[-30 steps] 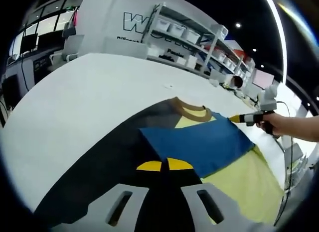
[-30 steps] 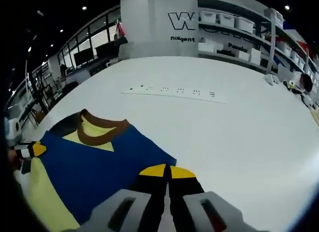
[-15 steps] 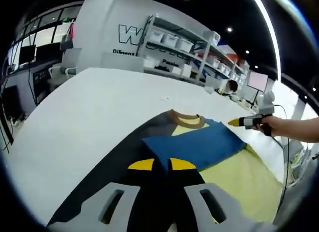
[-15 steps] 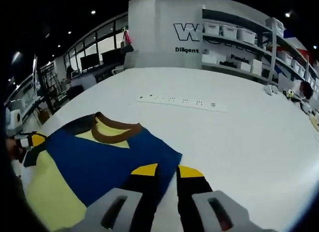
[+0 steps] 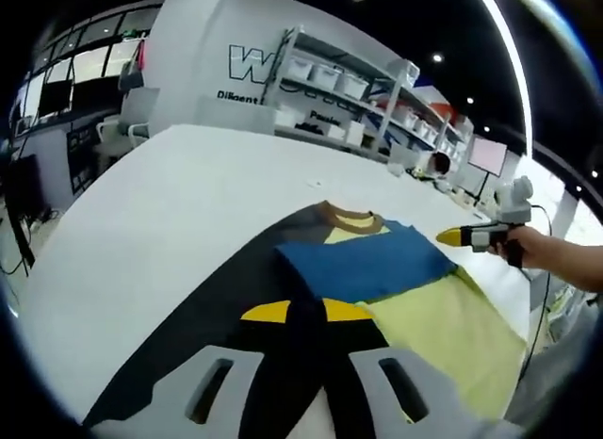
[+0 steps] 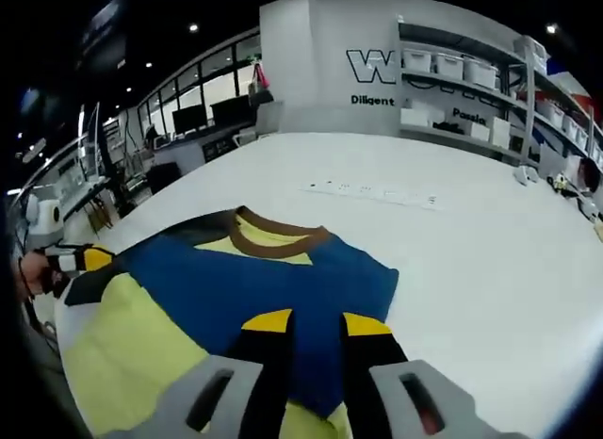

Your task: Fold the garment on the visible template until the final outline fits inside the template.

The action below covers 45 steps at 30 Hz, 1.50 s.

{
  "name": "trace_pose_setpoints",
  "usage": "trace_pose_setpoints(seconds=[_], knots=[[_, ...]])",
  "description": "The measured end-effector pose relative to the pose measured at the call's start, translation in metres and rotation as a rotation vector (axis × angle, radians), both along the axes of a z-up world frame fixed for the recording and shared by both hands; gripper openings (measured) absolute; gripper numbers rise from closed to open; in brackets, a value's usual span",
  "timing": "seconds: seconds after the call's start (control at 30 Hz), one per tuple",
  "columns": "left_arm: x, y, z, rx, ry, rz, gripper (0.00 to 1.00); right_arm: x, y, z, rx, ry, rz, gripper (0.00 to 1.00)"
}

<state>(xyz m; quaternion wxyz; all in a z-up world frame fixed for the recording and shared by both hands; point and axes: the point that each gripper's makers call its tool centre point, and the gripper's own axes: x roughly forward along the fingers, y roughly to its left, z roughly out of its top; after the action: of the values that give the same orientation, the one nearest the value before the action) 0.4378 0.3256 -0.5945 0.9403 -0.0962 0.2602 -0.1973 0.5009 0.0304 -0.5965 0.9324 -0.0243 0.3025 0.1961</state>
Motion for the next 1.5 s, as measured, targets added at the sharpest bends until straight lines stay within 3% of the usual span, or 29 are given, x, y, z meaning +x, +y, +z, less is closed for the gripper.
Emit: trace_pose_setpoints(seconds=[0.07, 0.2, 0.4, 0.5, 0.57, 0.6, 0.67, 0.7, 0.73, 0.83, 1.03, 1.13, 1.17, 1.33, 1.4, 1.5], knots=[[-0.008, 0.001, 0.004, 0.003, -0.007, 0.003, 0.06, -0.012, 0.006, 0.008, 0.037, -0.012, -0.029, 0.14], [-0.020, 0.006, 0.009, 0.058, -0.022, -0.006, 0.06, -0.025, 0.015, 0.014, 0.031, -0.026, -0.020, 0.14], [-0.035, 0.016, 0.018, 0.060, -0.037, 0.014, 0.07, -0.043, 0.018, 0.026, 0.017, -0.052, -0.016, 0.15], [-0.043, 0.021, 0.021, -0.012, -0.001, 0.071, 0.08, -0.052, 0.019, 0.029, 0.043, -0.050, -0.034, 0.15], [-0.047, 0.027, 0.023, 0.085, -0.035, 0.053, 0.08, -0.059, 0.021, 0.030, 0.031, -0.060, -0.028, 0.15], [-0.049, 0.027, 0.023, 0.092, -0.031, 0.053, 0.08, -0.061, 0.022, 0.029, 0.033, -0.059, -0.030, 0.15], [-0.053, 0.027, 0.024, 0.056, -0.024, 0.061, 0.08, -0.066, 0.023, 0.029, 0.049, -0.056, -0.035, 0.15], [-0.054, 0.025, 0.029, -0.057, -0.011, 0.107, 0.08, -0.071, 0.024, 0.029, 0.064, -0.053, -0.042, 0.15], [-0.054, 0.027, 0.031, -0.062, -0.020, 0.103, 0.08, -0.073, 0.024, 0.029, 0.068, -0.050, -0.046, 0.15], [-0.058, 0.034, 0.032, 0.010, -0.027, 0.097, 0.09, -0.079, 0.027, 0.033, 0.069, -0.062, -0.042, 0.16], [-0.065, 0.048, 0.028, -0.002, 0.004, 0.127, 0.12, -0.079, 0.024, 0.036, 0.064, -0.076, -0.041, 0.17], [-0.067, 0.074, 0.020, 0.212, 0.007, 0.164, 0.27, -0.083, 0.025, 0.035, 0.065, -0.074, -0.038, 0.18], [-0.069, 0.079, 0.018, 0.219, 0.017, 0.188, 0.30, -0.085, 0.026, 0.034, 0.060, -0.076, -0.034, 0.18], [-0.076, 0.089, 0.008, 0.144, 0.076, 0.262, 0.24, -0.093, 0.028, 0.030, 0.060, -0.065, -0.028, 0.18], [-0.080, 0.104, 0.002, 0.207, 0.098, 0.312, 0.26, -0.101, 0.031, 0.030, 0.041, -0.078, -0.014, 0.18], [-0.078, 0.123, 0.002, 0.241, 0.102, 0.401, 0.28, -0.105, 0.036, 0.027, 0.053, -0.069, -0.009, 0.18]])
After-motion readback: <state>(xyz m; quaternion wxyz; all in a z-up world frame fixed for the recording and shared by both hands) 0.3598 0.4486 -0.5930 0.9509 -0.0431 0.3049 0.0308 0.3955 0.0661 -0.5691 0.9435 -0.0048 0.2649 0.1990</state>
